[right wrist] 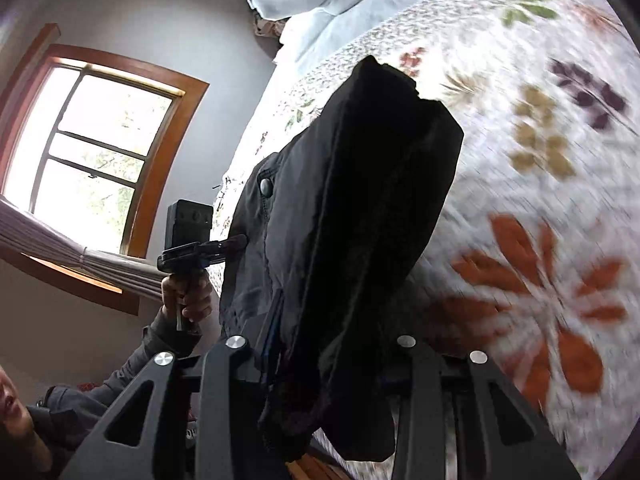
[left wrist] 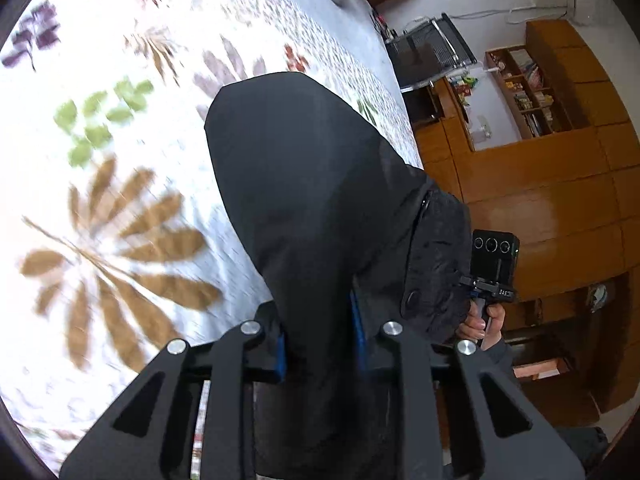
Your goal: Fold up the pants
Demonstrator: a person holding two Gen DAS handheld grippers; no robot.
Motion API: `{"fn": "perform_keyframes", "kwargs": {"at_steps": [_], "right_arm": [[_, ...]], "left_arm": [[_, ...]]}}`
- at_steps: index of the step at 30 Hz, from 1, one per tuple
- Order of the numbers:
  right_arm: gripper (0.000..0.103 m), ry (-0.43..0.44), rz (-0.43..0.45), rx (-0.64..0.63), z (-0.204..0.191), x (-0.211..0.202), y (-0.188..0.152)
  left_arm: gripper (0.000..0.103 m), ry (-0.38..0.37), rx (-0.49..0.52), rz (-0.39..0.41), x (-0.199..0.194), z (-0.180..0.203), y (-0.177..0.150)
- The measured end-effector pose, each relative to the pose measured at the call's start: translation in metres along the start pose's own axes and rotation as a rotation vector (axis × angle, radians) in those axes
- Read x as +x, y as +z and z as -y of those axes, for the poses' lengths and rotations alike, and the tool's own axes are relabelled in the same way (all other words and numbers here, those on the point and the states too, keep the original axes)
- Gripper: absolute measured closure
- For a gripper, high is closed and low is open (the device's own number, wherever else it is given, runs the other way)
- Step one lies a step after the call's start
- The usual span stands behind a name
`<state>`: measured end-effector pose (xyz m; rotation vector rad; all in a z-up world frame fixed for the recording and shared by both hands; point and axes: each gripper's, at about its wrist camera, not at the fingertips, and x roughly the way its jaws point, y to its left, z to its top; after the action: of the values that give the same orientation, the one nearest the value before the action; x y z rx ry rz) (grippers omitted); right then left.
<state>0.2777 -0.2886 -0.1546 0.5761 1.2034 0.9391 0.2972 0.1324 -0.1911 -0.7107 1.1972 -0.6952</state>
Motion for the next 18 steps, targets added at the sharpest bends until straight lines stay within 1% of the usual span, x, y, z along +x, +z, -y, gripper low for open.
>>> {"fn": "perform_keyframes", "kwargs": {"at_steps": [1, 4, 8, 14, 18], "right_arm": [[0.068, 0.002, -0.004, -0.006, -0.003, 0.012, 0.014], [0.068, 0.004, -0.021, -0.021, -0.008, 0.039, 0.042], [0.068, -0.001, -0.044, -0.035, -0.011, 0.076, 0.082], [0.068, -0.01, -0.055, -0.029, -0.006, 0.106, 0.118], [0.068, -0.016, -0.063, -0.005, 0.005, 0.116, 0.127]], "left_arm": [[0.081, 0.019, -0.001, 0.007, -0.009, -0.007, 0.009], [0.081, 0.058, -0.009, 0.027, -0.026, -0.024, 0.03], [0.081, 0.093, -0.019, 0.04, -0.041, -0.047, 0.058], [0.081, 0.101, -0.036, 0.031, -0.047, -0.073, 0.099], [0.08, 0.077, -0.036, 0.02, -0.044, -0.083, 0.109]]}}
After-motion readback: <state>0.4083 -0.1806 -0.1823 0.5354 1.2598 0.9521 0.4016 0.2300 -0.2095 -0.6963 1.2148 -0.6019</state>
